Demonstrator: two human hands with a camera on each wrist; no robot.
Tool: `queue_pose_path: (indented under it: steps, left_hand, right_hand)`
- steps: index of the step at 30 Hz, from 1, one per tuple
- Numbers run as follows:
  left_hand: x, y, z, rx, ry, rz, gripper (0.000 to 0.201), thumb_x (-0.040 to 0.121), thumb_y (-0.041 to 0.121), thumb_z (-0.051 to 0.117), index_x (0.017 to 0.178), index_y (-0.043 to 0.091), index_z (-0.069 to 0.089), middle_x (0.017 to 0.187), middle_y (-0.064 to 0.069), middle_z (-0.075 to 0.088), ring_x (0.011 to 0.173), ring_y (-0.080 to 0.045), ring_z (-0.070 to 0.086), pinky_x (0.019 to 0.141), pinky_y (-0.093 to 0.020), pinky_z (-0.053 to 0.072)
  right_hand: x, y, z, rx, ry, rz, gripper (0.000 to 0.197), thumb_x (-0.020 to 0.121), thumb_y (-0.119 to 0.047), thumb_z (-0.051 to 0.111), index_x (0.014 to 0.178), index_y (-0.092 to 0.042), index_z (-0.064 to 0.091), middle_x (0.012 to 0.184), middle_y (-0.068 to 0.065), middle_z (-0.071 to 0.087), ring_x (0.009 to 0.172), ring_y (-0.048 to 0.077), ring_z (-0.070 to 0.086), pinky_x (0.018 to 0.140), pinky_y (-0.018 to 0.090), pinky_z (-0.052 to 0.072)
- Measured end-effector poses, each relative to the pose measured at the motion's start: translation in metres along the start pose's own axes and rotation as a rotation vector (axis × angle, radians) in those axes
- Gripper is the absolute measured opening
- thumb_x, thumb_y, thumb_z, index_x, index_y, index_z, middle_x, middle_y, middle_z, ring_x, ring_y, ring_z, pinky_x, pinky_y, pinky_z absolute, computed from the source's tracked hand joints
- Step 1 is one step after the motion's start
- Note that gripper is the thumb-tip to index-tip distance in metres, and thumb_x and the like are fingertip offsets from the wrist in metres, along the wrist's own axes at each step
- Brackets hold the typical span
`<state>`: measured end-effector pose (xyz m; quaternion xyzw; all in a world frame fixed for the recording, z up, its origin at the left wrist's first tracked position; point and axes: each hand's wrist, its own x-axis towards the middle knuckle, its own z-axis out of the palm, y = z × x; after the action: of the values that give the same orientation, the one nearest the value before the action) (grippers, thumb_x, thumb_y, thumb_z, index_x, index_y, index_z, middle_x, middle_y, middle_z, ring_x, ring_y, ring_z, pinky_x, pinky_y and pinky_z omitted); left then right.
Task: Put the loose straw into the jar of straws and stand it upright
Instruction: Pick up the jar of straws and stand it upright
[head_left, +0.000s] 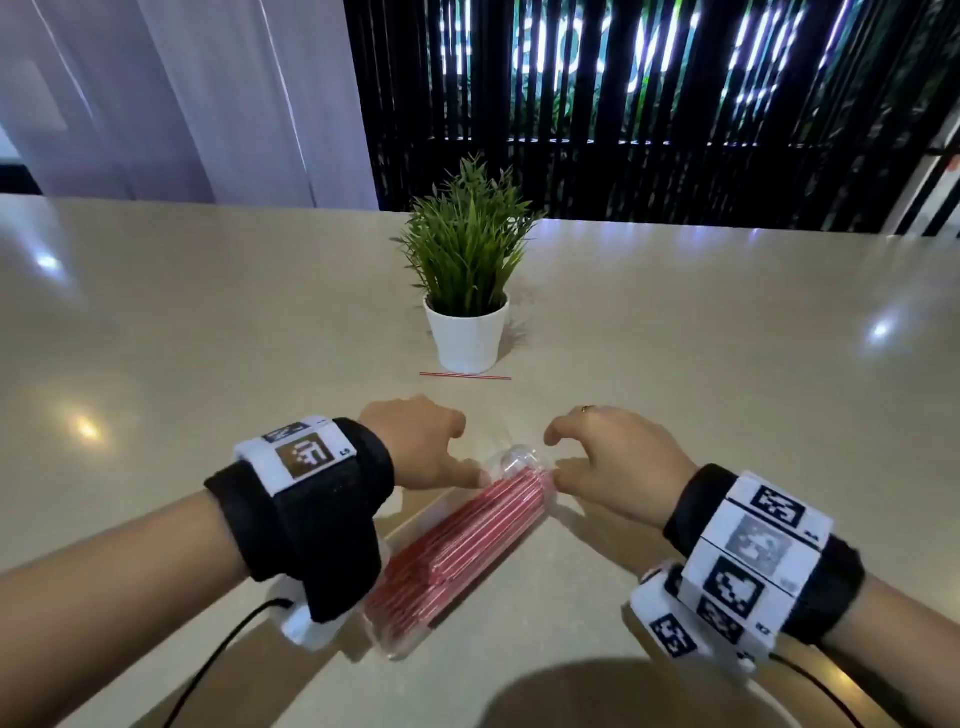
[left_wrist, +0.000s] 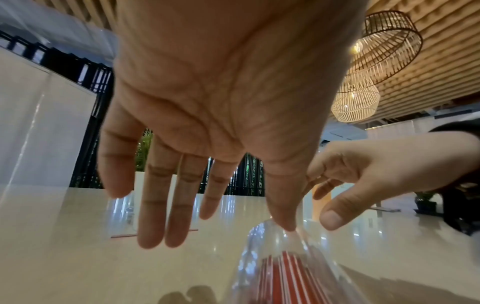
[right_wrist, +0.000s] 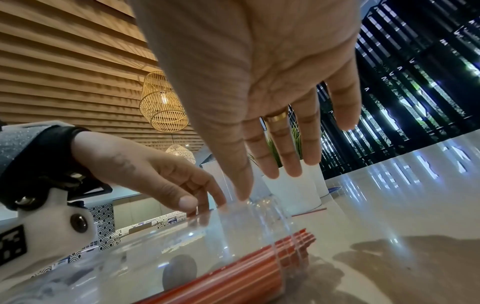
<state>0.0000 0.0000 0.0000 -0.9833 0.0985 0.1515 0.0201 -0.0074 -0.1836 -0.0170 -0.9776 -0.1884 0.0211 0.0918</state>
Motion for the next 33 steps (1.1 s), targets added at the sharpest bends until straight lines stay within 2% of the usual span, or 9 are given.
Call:
queue_pose_path:
  steps: [5, 10, 15, 18, 20, 22, 26, 30, 33]
  left_hand:
    - [-0.009, 0.001, 0.004, 0.009, -0.075, -0.005, 0.080, 0.075, 0.070, 0.036, 0.135, 0.017, 0.032, 0.116, -0.007, 0.059, 0.104, -0.027, 0.055, 0.086, -0.038, 0.045]
    - [-0.018, 0.005, 0.018, -0.092, -0.186, 0.038, 0.098, 0.071, 0.074, 0.034, 0.144, 0.022, -0.006, 0.078, -0.002, 0.051, 0.085, -0.025, 0.052, 0.084, -0.038, 0.045]
    - [-0.014, 0.003, 0.034, -0.226, -0.230, 0.063, 0.107, 0.067, 0.076, 0.038, 0.142, 0.021, -0.016, 0.107, -0.013, 0.063, 0.088, -0.024, 0.057, 0.089, -0.037, 0.046]
    - [-0.012, 0.003, 0.040, -0.404, -0.271, 0.079, 0.116, 0.056, 0.074, 0.059, 0.142, 0.024, 0.000, 0.106, -0.003, 0.066, 0.090, -0.017, 0.062, 0.090, -0.036, 0.049]
    - [-0.009, 0.002, 0.046, -0.488, -0.229, 0.102, 0.100, 0.051, 0.066, 0.071, 0.129, 0.023, 0.026, 0.099, 0.002, 0.067, 0.085, -0.015, 0.065, 0.084, -0.037, 0.053]
    - [-0.008, 0.001, 0.048, -0.530, -0.203, 0.103, 0.089, 0.052, 0.061, 0.074, 0.120, 0.022, 0.032, 0.095, 0.002, 0.067, 0.082, -0.015, 0.065, 0.081, -0.038, 0.055]
    - [-0.008, -0.002, 0.043, -0.570, -0.088, 0.106, 0.092, 0.056, 0.059, 0.071, 0.128, 0.025, 0.024, 0.102, 0.001, 0.065, 0.084, -0.016, 0.064, 0.082, -0.038, 0.053]
    - [-0.003, -0.006, 0.029, -0.663, 0.096, 0.111, 0.097, 0.063, 0.058, 0.068, 0.137, 0.027, 0.013, 0.104, 0.000, 0.063, 0.086, -0.015, 0.062, 0.081, -0.036, 0.052]
    - [0.000, -0.007, 0.019, -0.806, 0.237, 0.133, 0.095, 0.063, 0.059, 0.066, 0.136, 0.030, 0.014, 0.093, 0.006, 0.060, 0.081, -0.009, 0.062, 0.070, -0.025, 0.050]
  right_hand:
    - [0.002, 0.002, 0.005, 0.017, -0.028, -0.001, 0.040, 0.083, -0.035, 0.054, 0.122, -0.025, 0.054, 0.125, -0.003, 0.058, 0.113, 0.020, 0.053, 0.079, 0.030, 0.042]
    - [0.003, -0.001, 0.010, 0.067, -0.042, -0.028, 0.037, 0.077, -0.036, 0.061, 0.112, -0.022, 0.058, 0.118, -0.003, 0.061, 0.108, 0.019, 0.055, 0.081, 0.035, 0.049]
    - [0.002, 0.000, 0.013, 0.163, -0.074, -0.003, 0.041, 0.078, -0.035, 0.062, 0.114, -0.018, 0.056, 0.119, -0.001, 0.062, 0.108, 0.021, 0.056, 0.089, 0.041, 0.049]
    - [0.001, 0.000, 0.015, 0.166, -0.080, 0.001, 0.042, 0.081, -0.040, 0.058, 0.116, -0.018, 0.054, 0.120, 0.000, 0.062, 0.110, 0.022, 0.056, 0.091, 0.041, 0.048]
    - [0.004, 0.002, 0.017, 0.169, -0.071, 0.010, 0.042, 0.082, -0.041, 0.056, 0.119, -0.022, 0.052, 0.123, 0.000, 0.061, 0.112, 0.023, 0.054, 0.093, 0.042, 0.047]
    - [0.009, 0.006, 0.018, 0.166, -0.073, 0.028, 0.046, 0.084, -0.040, 0.056, 0.127, -0.026, 0.048, 0.130, 0.000, 0.057, 0.117, 0.022, 0.052, 0.096, 0.041, 0.046]
    - [0.016, 0.013, 0.015, 0.257, -0.024, 0.040, 0.050, 0.091, -0.032, 0.049, 0.139, -0.024, 0.036, 0.138, 0.002, 0.052, 0.121, 0.020, 0.052, 0.100, 0.039, 0.044]
    - [0.017, 0.009, 0.013, 0.568, 0.102, 0.086, 0.050, 0.094, -0.031, 0.042, 0.139, -0.024, 0.021, 0.139, 0.010, 0.045, 0.119, 0.024, 0.053, 0.098, 0.046, 0.046]
    - [0.014, -0.005, 0.008, 0.891, 0.062, 0.115, 0.051, 0.091, -0.044, 0.038, 0.135, -0.029, 0.015, 0.121, -0.003, 0.049, 0.104, 0.019, 0.061, 0.080, 0.041, 0.057]
